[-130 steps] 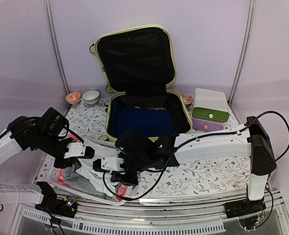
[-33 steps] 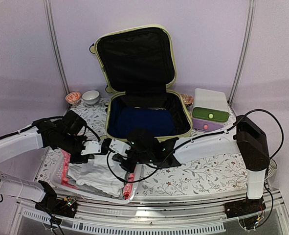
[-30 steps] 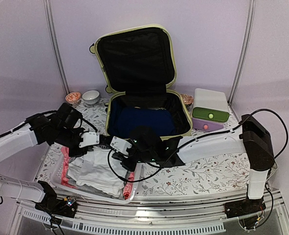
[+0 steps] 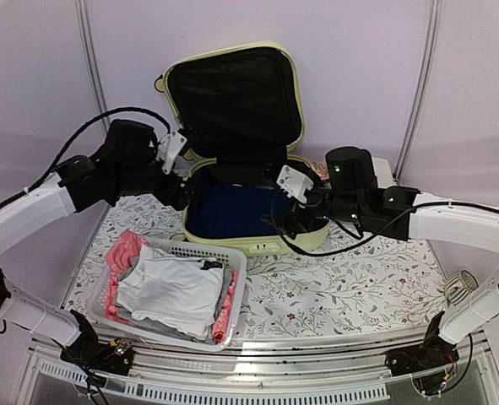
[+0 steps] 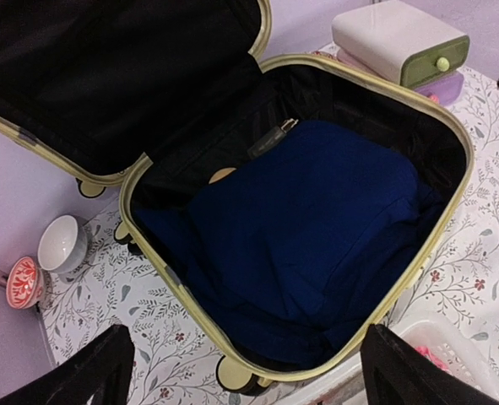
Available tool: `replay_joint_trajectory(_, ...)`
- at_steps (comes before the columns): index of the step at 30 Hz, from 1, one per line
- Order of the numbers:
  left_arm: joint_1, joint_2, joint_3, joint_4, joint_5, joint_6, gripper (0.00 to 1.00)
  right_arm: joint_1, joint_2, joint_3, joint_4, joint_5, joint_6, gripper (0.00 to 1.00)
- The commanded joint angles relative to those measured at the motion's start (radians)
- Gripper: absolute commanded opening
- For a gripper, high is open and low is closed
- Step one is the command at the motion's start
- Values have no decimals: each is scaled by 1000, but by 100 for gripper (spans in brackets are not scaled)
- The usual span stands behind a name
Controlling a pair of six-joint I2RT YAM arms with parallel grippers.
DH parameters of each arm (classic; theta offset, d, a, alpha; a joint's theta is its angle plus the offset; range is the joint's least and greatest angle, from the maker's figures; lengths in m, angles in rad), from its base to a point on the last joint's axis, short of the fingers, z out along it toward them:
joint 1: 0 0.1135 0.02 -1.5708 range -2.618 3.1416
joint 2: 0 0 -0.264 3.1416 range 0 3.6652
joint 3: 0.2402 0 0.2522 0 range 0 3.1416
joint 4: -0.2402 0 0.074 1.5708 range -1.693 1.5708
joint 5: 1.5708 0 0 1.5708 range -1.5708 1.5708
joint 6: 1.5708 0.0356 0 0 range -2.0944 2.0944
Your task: Open, take out, and arrange the luggage
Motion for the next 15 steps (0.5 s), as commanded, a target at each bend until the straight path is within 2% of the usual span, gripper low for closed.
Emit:
replay_joint_trajectory(1, -5, 85, 39, 36, 40, 26, 95, -96, -19, 32, -93, -82, -2, 99)
replay_joint_trajectory(4, -18, 153, 56, 76, 46, 82, 95, -146, 7, 54, -151, -108, -19, 99)
replay_joint_trajectory(8, -24, 278, 133, 59, -41, 132, 95, -218, 60, 130, -192, -134, -6, 99)
replay_joint_trajectory(15, -39, 510, 329, -10, -85, 174, 96, -323, 132, 261, -256, -167, 149, 99)
